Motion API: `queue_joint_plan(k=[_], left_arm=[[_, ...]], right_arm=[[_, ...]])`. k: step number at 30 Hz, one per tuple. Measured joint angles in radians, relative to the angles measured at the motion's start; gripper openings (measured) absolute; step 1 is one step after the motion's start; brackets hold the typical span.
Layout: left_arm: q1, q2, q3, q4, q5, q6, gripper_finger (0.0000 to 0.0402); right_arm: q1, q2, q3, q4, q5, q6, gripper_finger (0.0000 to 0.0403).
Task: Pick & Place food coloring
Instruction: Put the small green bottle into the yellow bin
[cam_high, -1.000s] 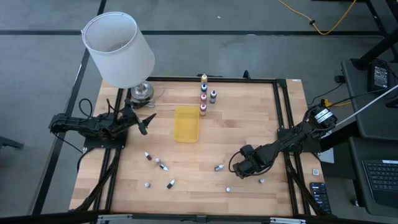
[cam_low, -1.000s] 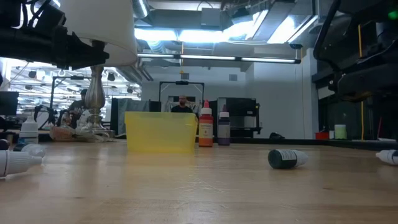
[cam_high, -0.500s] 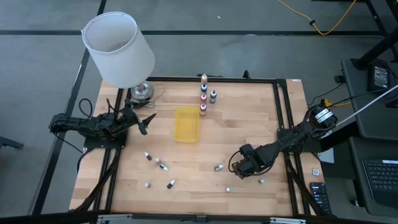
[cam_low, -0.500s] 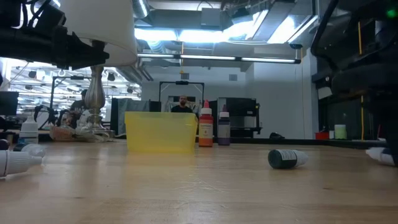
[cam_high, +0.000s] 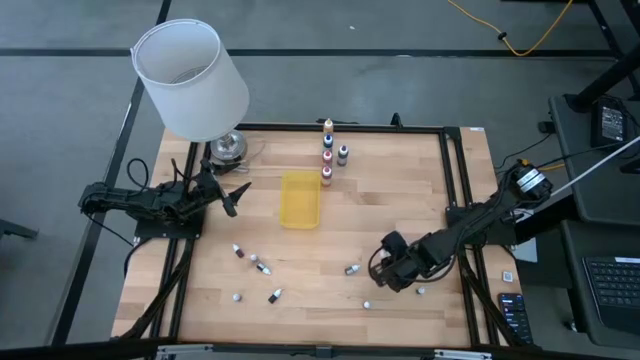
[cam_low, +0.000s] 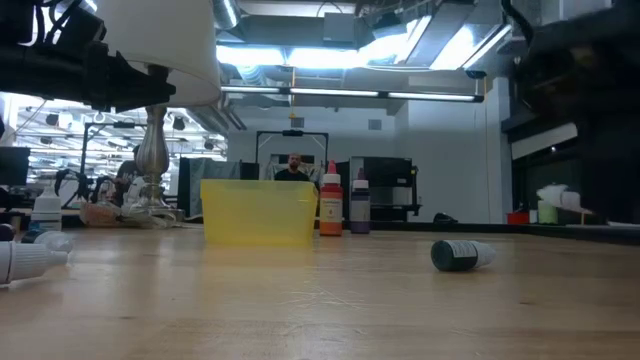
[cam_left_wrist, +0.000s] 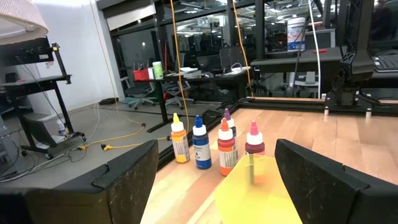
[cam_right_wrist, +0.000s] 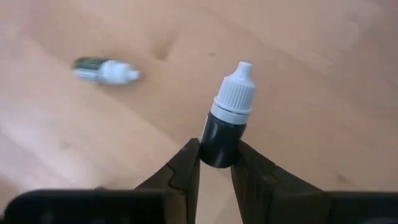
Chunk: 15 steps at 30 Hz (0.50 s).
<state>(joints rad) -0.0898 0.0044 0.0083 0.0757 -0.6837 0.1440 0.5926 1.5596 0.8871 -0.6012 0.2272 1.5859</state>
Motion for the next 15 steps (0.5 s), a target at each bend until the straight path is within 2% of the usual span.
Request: queue_joint_plan(k=[15], left_arm=[[0.0, 0.0, 0.0, 0.0, 0.0, 0.0, 0.0318]], right_arm=[[-0.049, -0.001, 0.173, 0.041, 0.136, -0.443, 0.0084]])
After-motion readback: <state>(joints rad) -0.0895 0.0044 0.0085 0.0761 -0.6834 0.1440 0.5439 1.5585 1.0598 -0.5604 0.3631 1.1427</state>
